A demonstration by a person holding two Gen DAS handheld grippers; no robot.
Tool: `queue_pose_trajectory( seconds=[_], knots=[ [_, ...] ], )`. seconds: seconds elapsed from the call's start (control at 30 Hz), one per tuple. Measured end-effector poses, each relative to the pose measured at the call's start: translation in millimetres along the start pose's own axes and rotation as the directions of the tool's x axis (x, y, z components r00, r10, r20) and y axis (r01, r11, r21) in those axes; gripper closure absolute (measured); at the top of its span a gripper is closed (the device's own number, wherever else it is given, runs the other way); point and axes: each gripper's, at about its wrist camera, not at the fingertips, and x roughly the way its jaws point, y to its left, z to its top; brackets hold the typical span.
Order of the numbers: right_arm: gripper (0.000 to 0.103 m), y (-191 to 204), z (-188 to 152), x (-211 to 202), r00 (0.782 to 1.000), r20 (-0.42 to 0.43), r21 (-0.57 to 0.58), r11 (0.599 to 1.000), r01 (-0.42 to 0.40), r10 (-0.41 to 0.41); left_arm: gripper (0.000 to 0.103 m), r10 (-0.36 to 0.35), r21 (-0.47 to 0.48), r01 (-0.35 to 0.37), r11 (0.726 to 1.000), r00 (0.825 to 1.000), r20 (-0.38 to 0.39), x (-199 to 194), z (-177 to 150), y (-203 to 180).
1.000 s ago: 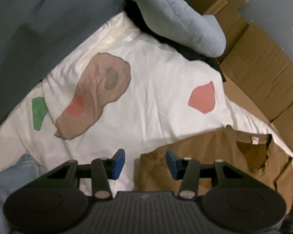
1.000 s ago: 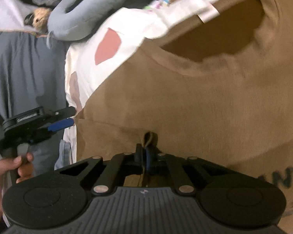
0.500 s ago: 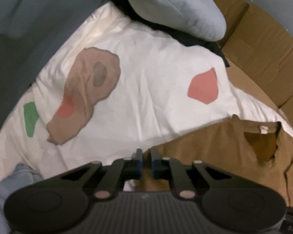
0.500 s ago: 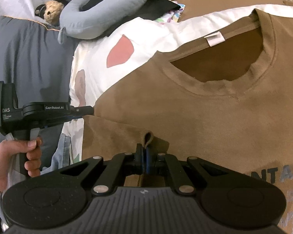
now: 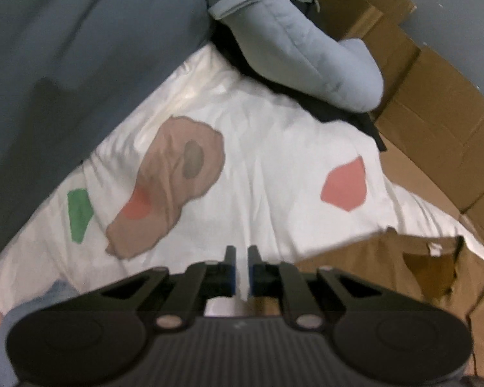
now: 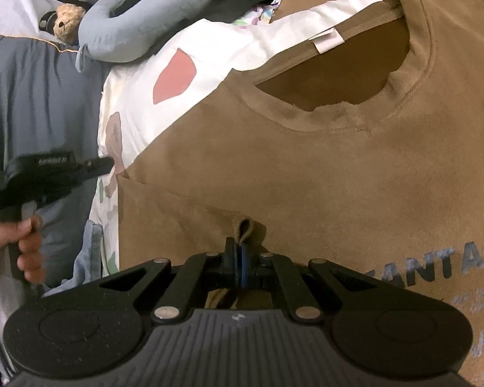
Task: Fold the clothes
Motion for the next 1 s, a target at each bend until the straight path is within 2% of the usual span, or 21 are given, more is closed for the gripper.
queue_pose_trajectory(
  seconds=[0.13,0.27,0.33,0.53,0.73,1.0],
  knots=[
    [0.103,1.9,2.6,-1.0,1.0,0.004,-0.006,1.0,-0.004,0.004,0.095,-0.05,-0.005,0.05,0.999,0.999,-0.02,-7.5,-11.1,0.0],
    [0.103,0.5,3.8,-1.3,1.0,0.001,-0.005,1.0,-0.003,0.003,0.096,-0.102,0.027,0.103,0.994,0.994,-0.047,-8.1,-21.4,-13.5],
    [0.103,-1.1,3.5,-1.2,1.0,0.0,-0.003,1.0,-0.002,0.002,0.097,-0.077,0.057,0.081,0.995,0.995,-0.07,0.3,-23.6,-21.2],
    [0.103,-7.8,0.0,0.3,1.0,-0.004,0.047,0.999,-0.002,0.002,0.102,-0.03,0.039,0.034,0.999,0.995,-0.098,29.7,-23.6,-23.9],
    [0.103,-9.7,-1.7,1.9,1.0,0.011,0.012,1.0,0.005,-0.005,0.101,0.004,0.064,0.004,0.998,0.993,-0.114,44.0,-21.8,-29.1],
    [0.102,-9.9,-1.6,1.2,0.999,0.051,-0.065,0.998,0.02,-0.016,0.1,0.04,0.097,-0.03,0.995,0.993,-0.109,44.1,-23.3,-34.0]
  ],
)
